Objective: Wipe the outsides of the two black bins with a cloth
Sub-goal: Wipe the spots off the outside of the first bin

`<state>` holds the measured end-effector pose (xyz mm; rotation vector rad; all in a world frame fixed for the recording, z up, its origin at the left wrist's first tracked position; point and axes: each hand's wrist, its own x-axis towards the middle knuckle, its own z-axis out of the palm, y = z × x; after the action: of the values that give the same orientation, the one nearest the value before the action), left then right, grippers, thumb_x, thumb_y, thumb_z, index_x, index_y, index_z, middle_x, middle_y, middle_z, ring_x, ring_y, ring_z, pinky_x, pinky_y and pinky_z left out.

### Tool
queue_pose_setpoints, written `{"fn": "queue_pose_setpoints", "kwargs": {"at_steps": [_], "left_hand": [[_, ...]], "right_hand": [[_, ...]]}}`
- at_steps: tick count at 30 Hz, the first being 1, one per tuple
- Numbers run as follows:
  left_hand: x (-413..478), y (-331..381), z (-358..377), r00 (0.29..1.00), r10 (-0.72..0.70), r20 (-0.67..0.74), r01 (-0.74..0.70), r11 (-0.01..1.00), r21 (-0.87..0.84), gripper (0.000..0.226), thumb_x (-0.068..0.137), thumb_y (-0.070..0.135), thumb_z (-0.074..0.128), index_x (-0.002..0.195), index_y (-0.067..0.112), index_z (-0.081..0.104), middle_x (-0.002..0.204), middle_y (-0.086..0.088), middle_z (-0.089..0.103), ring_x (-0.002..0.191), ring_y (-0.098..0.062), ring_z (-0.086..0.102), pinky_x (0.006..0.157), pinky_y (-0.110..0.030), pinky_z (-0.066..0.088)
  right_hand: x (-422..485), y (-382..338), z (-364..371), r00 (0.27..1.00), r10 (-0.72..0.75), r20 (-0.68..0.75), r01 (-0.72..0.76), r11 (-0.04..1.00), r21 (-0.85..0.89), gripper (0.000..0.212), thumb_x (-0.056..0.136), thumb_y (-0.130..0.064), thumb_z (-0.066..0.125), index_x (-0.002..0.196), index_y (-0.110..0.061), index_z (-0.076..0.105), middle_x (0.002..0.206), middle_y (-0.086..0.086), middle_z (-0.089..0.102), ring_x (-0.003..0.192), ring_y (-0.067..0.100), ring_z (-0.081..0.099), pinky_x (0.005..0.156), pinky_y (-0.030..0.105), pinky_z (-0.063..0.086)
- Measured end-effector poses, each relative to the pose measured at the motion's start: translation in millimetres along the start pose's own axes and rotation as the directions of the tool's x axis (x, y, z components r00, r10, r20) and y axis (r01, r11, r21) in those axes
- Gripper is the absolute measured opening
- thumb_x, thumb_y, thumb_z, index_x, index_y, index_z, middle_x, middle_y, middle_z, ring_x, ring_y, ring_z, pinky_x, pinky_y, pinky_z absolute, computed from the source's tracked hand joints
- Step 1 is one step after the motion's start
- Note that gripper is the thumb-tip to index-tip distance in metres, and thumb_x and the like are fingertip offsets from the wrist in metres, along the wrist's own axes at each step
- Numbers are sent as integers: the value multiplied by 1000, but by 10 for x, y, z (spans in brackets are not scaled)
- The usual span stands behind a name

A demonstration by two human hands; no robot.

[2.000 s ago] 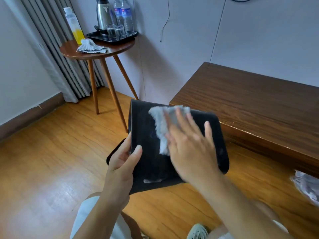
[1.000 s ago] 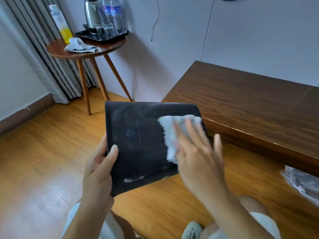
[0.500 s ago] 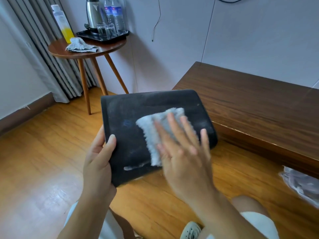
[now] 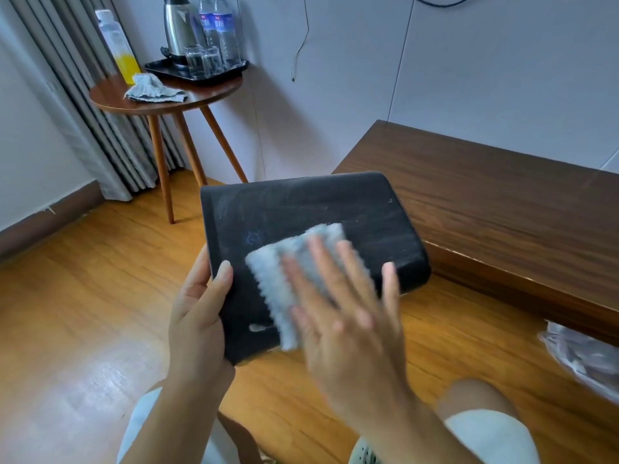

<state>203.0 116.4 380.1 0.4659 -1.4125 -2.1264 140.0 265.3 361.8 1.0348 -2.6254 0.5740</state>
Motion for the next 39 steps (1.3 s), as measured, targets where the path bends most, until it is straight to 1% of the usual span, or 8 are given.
{"fn": "queue_pose_setpoints", "kwargs": {"at_steps": [5,13,20,24,29,33,36,39], "left_hand": [[-7,39,40,998,31,-50,-30,999,30,38,105,19,45,126,42,67,118,4,75,104,-21,73,73,-37,62],[5,-54,154,998,-66,12,67,995,-80,38,105,11,45,136,22,63,130,-19,68,109,-33,67,84,-40,61],[-6,-13,93,989,-38,-146,34,999,-34,37,105,23,47,120,49,69,115,10,76,107,-22,72,78,-42,58],[11,-96,172,994,-87,-70,83,995,-58,34,106,18,47,127,34,69,112,-5,76,96,-27,74,72,-37,62],[19,-107,101,993,-118,8,118,982,-147,34,103,15,47,133,16,64,118,-20,69,102,-33,68,84,-40,61],[19,-20,-1,994,-94,-62,91,995,-38,38,106,22,45,136,36,62,125,-4,73,109,-29,70,78,-44,61],[6,30,13,993,-84,-86,83,996,-15,38,106,23,45,132,44,64,122,5,74,113,-29,70,87,-55,59],[-1,13,116,992,-82,-92,83,996,16,36,106,23,46,126,46,67,119,4,75,112,-31,70,91,-57,58]], "right_hand": [[113,469,-2,962,267,-52,-266,964,22,55,107,-51,15,159,-38,24,169,-4,16,157,25,12,118,72,16],[-134,-178,89,996,-84,-41,84,996,-15,51,108,-45,35,159,-41,28,169,-5,21,157,25,16,121,64,9],[71,497,23,973,229,-18,-230,973,-31,55,106,-50,13,160,-40,23,169,-5,17,157,24,14,119,71,15],[-69,-115,123,998,32,-56,-31,999,25,53,107,-45,26,159,-40,27,169,-4,22,157,28,17,121,65,12],[-174,-225,192,987,-144,-78,143,990,-16,52,103,-38,47,155,-40,40,168,-7,27,156,22,20,121,64,14],[-51,316,127,992,55,-113,-58,998,-20,50,108,-44,32,157,-40,31,168,-7,24,156,23,20,119,69,12],[20,637,81,956,249,-156,-249,968,23,53,107,-48,22,156,-36,35,167,-3,26,156,26,20,116,75,16],[-3,384,105,950,252,-186,-246,968,59,51,107,-45,26,157,-36,33,167,-3,25,156,28,18,117,72,17]]}}
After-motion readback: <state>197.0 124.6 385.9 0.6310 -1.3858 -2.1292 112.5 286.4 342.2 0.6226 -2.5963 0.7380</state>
